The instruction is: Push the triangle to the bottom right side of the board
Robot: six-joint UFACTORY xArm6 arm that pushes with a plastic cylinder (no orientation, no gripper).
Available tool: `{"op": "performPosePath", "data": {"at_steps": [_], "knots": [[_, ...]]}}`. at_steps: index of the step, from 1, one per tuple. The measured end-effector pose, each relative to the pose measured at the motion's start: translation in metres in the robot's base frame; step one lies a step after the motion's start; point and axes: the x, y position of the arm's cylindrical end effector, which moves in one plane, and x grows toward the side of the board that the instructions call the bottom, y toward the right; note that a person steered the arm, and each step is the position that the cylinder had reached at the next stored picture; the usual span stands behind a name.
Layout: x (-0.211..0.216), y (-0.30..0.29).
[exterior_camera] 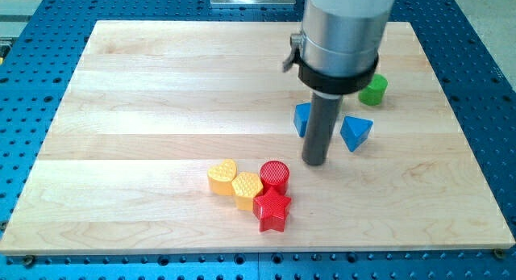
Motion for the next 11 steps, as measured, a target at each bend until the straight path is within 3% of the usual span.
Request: {"op": "performPosePath", "data": {"at_steps": [1,2,3,5,6,7,9,10,11], "knots": [[0.005,0.021],[-0.032,0.023],[-0.031,-0.001],[-0.070,0.087],[0.016,0.092],[0.066,0.097],[-0.004,0.091],[0.004,0.128],[0.023,0.124]]}}
